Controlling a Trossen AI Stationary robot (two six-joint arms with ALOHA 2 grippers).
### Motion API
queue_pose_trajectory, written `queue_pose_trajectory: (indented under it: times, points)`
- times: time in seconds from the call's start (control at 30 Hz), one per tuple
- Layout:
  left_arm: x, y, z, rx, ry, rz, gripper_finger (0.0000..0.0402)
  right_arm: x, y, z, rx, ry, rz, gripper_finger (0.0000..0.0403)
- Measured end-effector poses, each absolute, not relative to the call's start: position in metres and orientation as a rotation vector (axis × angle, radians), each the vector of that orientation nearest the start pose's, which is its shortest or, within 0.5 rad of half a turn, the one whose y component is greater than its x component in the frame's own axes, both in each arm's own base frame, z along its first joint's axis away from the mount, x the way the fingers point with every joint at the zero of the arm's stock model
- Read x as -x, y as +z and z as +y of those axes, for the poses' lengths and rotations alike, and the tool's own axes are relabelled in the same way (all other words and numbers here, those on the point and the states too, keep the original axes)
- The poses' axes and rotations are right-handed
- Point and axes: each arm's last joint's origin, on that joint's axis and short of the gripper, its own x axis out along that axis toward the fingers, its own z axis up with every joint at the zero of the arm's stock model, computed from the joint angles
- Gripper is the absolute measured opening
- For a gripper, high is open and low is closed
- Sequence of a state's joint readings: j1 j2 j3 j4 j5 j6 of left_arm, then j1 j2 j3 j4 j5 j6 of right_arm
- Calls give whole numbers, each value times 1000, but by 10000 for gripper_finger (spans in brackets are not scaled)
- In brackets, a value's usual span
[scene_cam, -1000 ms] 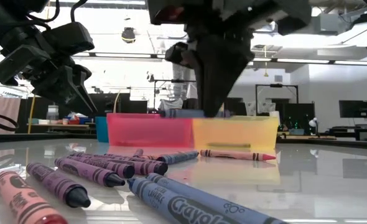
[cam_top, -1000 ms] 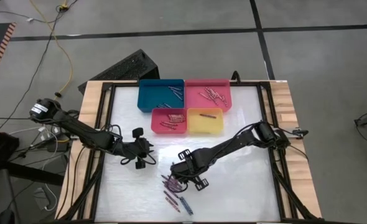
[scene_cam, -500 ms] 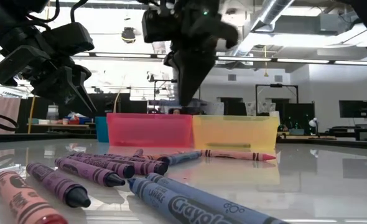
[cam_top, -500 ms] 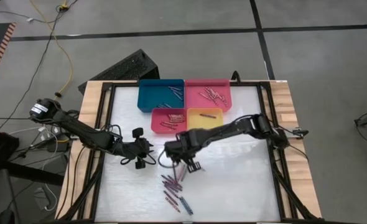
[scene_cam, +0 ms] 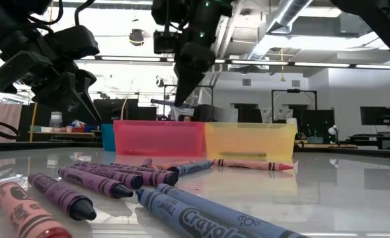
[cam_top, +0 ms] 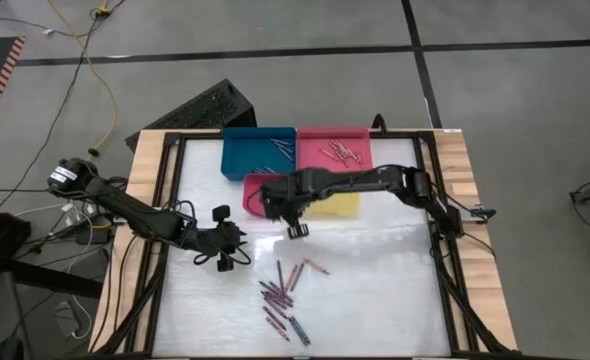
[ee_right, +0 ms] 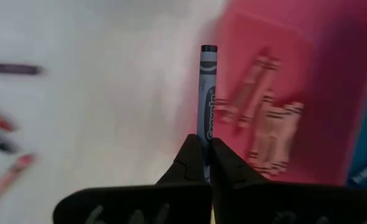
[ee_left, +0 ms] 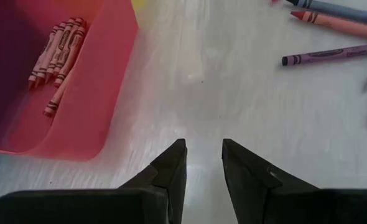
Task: Sort crayons
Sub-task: Put the blue crayon into the blue bin
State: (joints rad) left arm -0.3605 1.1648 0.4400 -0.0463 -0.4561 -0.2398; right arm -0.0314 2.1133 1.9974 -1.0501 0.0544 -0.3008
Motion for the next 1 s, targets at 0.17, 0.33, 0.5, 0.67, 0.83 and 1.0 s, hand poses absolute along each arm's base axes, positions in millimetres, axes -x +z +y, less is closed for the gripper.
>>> queue_pose_trajectory:
  times: [0.17, 0.33, 0.5, 0.67, 0.83, 1.0]
  points:
    - [-197, 162, -60, -83, 176, 701, 94, -447, 275, -51, 251, 28, 1119, 4]
    - [-196, 162, -60, -84, 177, 703, 94, -449, 279, -83, 222, -51, 1043, 4]
    - [-196, 162, -60, -84, 177, 703, 94, -452, 286, -114, 186, -143, 931, 4]
    - [-196, 162, -60, -84, 177, 703, 94, -454, 289, -146, 83, -270, 790, 4]
    - [-196, 162, -60, -84, 178, 703, 94, -448, 285, -174, -72, -385, 733, 5]
    - [-196, 162, -60, -85, 178, 703, 94, -442, 266, -195, -173, -456, 795, 5]
